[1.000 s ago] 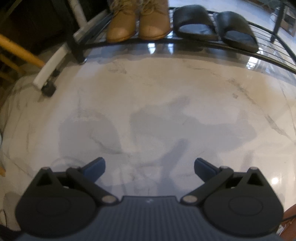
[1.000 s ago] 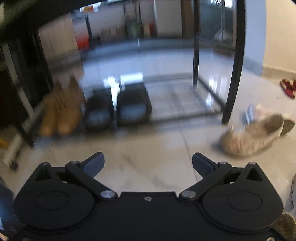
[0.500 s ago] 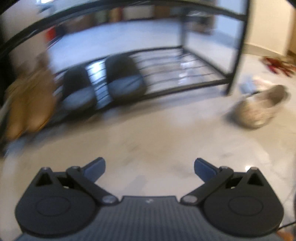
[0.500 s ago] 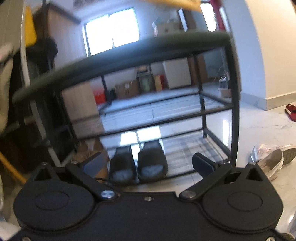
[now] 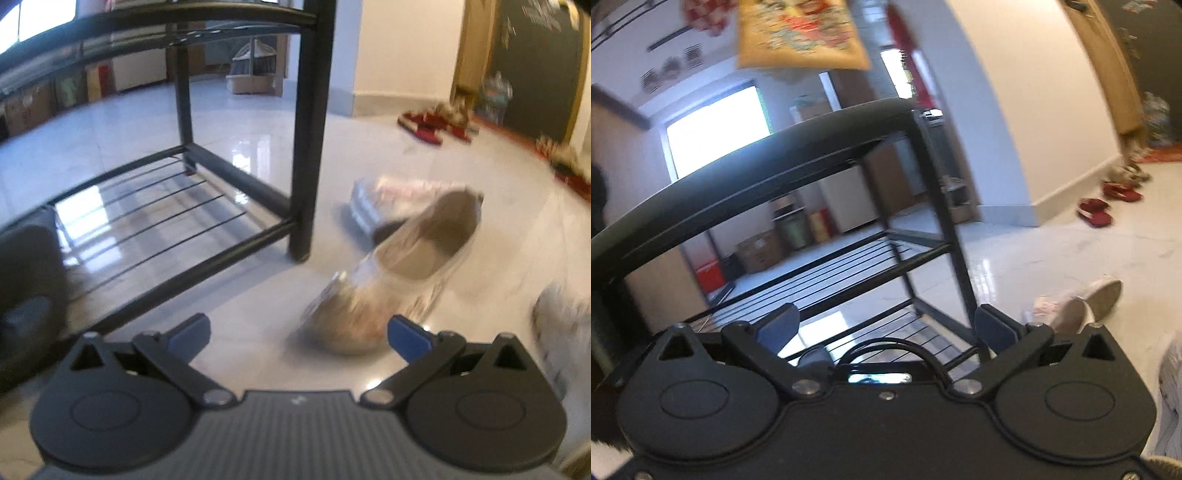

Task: Organize scattered shoes
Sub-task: 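Swing the left tool to the white floral slip-on shoe and grasp it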

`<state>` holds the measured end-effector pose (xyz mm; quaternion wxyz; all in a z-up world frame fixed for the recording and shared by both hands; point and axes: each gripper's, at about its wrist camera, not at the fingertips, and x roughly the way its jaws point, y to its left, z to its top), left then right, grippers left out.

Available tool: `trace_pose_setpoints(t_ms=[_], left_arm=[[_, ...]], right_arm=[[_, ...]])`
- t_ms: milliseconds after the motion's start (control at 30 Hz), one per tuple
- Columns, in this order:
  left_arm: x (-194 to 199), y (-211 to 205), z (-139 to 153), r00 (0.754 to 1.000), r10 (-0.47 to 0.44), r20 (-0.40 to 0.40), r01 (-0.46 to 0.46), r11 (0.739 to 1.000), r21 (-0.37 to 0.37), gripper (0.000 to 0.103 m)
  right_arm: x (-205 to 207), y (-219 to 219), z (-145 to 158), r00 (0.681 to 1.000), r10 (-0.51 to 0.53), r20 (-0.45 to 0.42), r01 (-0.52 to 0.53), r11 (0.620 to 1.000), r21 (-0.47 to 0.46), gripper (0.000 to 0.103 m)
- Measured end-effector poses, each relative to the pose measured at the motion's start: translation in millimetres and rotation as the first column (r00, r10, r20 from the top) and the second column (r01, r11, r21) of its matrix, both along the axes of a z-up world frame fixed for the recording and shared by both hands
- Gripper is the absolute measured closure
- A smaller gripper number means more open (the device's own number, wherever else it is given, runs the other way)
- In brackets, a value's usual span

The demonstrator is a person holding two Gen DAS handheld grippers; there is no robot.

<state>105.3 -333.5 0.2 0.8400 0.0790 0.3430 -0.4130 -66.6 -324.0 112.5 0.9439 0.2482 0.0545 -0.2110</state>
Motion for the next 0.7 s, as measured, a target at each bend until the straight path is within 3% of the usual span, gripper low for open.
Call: trace_pose_setpoints(t_ms=[67, 367, 467, 600, 700], left_arm=[[-1, -7, 4, 1.0, 0.001, 0.0, -0.001, 0.999, -0.044, 0.001], [-6, -46, 10, 1.0, 0.025, 0.01, -0.024, 0.997, -0.073, 0.001], [-10, -58, 10, 0.999, 0.034, -0.028, -0.037, 0.994, -0.099, 0.001], [-25, -84, 2, 0.999, 0.017, -0.029, -0.019, 0.997, -0.072, 0.001], [-33, -92, 2, 0.996, -0.012, -0.087, 0.0, 0.991, -0.134, 0.001]], right_arm=[[-4, -7, -2, 0.998, -0.045, 0.035, 0.044, 0.999, 0.016, 0.0], [-36, -15, 2, 0.978, -0.116, 0.175, 0.116, 0.993, 0.009, 0.0], [-48, -17, 6, 0.967, -0.151, 0.205, 0.152, 0.988, 0.008, 0.0], [-60, -16, 11, 0.951, -0.168, 0.26, 0.176, 0.984, -0.009, 0.0], [-63, -21, 9, 0.95, -0.182, 0.254, 0.188, 0.982, 0.002, 0.0]])
